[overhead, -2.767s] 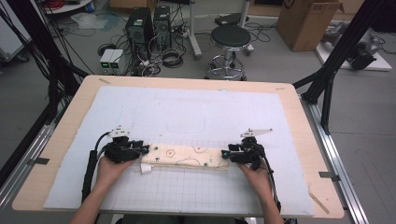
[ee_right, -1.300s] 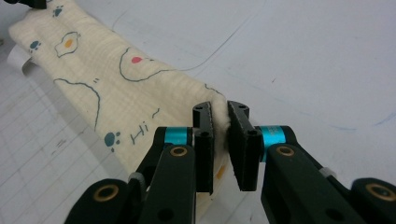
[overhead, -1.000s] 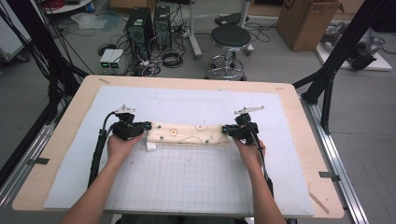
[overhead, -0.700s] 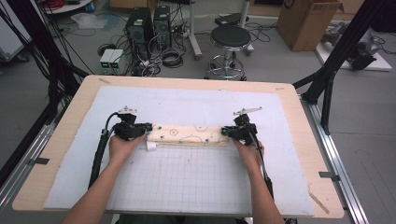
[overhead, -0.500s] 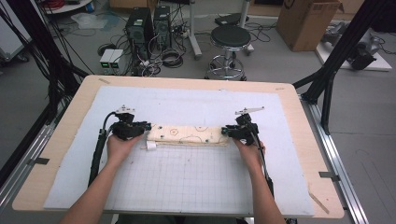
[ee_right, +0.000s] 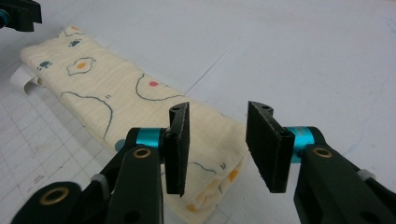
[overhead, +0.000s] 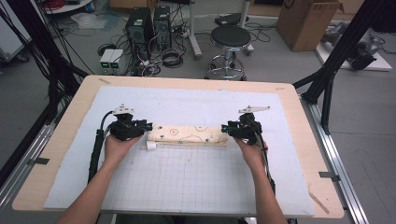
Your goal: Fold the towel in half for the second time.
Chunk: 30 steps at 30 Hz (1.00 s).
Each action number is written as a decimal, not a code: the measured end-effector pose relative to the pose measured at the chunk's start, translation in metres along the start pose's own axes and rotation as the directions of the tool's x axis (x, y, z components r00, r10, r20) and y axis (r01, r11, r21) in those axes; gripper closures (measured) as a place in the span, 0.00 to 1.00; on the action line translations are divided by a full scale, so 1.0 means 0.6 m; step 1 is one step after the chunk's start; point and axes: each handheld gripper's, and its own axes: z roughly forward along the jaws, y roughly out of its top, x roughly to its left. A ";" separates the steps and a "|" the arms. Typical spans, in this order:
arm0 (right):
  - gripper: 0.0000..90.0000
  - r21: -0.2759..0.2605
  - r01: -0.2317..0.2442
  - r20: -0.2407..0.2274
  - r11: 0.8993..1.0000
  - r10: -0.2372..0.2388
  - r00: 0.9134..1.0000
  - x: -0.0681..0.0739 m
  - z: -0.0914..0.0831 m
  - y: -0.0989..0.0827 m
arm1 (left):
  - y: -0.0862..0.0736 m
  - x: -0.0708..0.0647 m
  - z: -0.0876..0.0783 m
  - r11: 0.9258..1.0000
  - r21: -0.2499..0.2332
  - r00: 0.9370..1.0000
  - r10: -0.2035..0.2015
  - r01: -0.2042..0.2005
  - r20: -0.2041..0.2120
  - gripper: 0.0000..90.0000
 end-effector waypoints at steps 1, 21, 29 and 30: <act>0.66 -0.001 0.000 -0.002 1.000 0.000 1.000 0.001 -0.001 0.000 | 0.000 -0.001 -0.001 1.000 0.004 1.000 0.000 0.000 0.004 0.69; 0.47 -0.010 -0.004 -0.005 1.000 0.004 1.000 0.019 -0.014 0.005 | 0.006 -0.021 -0.023 0.998 0.019 0.998 0.062 -0.063 0.022 0.61; 0.35 -0.020 -0.014 -0.001 1.000 0.014 1.000 0.030 -0.026 0.006 | 0.008 -0.040 -0.038 0.994 0.013 0.993 0.106 -0.107 0.044 0.55; 0.34 -0.025 -0.006 -0.004 1.000 0.006 1.000 0.029 -0.027 0.006 | 0.008 -0.041 -0.040 0.994 0.009 0.993 0.107 -0.108 0.048 0.54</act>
